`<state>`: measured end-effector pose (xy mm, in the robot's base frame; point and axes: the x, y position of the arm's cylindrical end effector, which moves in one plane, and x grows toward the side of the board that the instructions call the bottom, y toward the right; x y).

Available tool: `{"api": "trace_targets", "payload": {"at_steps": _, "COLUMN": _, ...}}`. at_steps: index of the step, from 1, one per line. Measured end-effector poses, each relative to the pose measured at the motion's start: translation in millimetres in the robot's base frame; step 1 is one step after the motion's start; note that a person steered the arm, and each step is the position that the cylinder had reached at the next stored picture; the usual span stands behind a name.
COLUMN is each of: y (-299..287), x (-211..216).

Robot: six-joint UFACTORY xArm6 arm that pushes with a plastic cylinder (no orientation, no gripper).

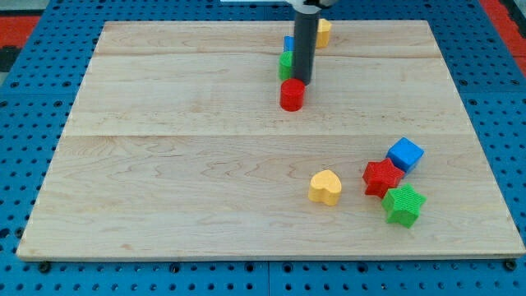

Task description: Move green circle vertically above red circle

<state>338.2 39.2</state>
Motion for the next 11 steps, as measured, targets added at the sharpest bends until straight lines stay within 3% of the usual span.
{"api": "trace_targets", "payload": {"at_steps": 1, "y": -24, "x": 16}}
{"api": "trace_targets", "payload": {"at_steps": 3, "y": 82, "x": 140}}
{"api": "trace_targets", "payload": {"at_steps": 4, "y": 68, "x": 133}}
{"api": "trace_targets", "payload": {"at_steps": 6, "y": 23, "x": 61}}
{"api": "trace_targets", "payload": {"at_steps": 7, "y": -64, "x": 55}}
{"api": "trace_targets", "payload": {"at_steps": 8, "y": -77, "x": -10}}
{"api": "trace_targets", "payload": {"at_steps": 9, "y": -65, "x": -41}}
{"api": "trace_targets", "payload": {"at_steps": 11, "y": 0, "x": -15}}
